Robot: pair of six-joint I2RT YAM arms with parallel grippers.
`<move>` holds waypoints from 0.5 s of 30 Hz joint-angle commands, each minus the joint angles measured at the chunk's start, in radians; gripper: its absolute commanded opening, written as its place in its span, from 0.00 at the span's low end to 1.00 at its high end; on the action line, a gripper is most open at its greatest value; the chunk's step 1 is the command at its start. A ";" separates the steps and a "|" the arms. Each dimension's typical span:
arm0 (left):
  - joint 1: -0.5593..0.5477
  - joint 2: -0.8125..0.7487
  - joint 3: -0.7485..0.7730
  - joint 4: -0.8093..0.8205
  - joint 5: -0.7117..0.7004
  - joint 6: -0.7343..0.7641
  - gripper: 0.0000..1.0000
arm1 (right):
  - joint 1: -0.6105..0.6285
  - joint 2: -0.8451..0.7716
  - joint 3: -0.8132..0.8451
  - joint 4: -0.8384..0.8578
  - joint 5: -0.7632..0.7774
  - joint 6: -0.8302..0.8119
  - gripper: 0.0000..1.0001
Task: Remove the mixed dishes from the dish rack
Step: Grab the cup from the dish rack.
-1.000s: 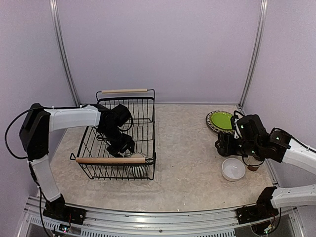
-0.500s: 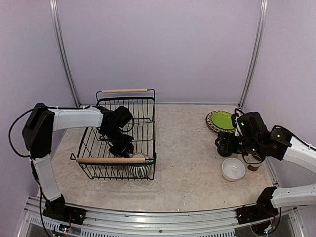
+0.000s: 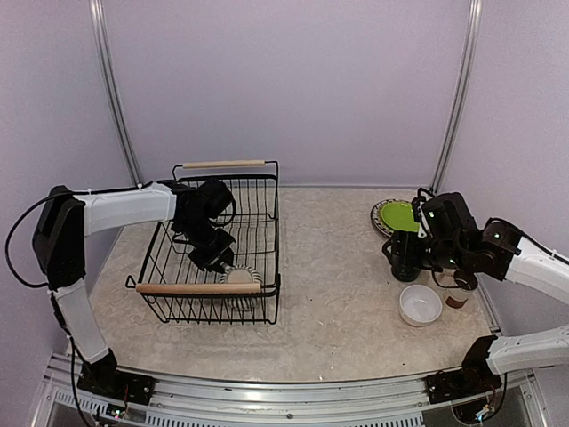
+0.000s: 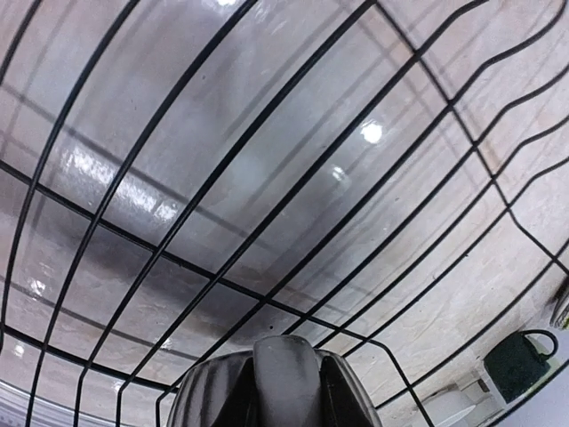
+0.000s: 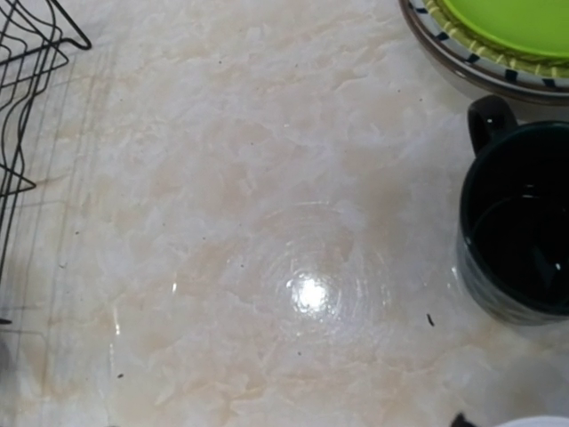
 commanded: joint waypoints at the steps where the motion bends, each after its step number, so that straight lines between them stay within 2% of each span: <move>1: 0.038 -0.122 0.069 -0.029 -0.079 0.129 0.00 | -0.009 0.065 0.047 0.056 -0.002 -0.007 0.77; 4: 0.066 -0.166 0.079 0.020 -0.048 0.211 0.00 | -0.009 0.123 0.091 0.082 -0.017 -0.022 0.78; 9: 0.111 -0.237 0.022 0.215 0.079 0.345 0.00 | -0.010 0.218 0.165 0.113 -0.072 -0.072 0.85; 15: 0.173 -0.304 -0.026 0.432 0.294 0.488 0.00 | -0.009 0.299 0.226 0.199 -0.233 -0.132 0.93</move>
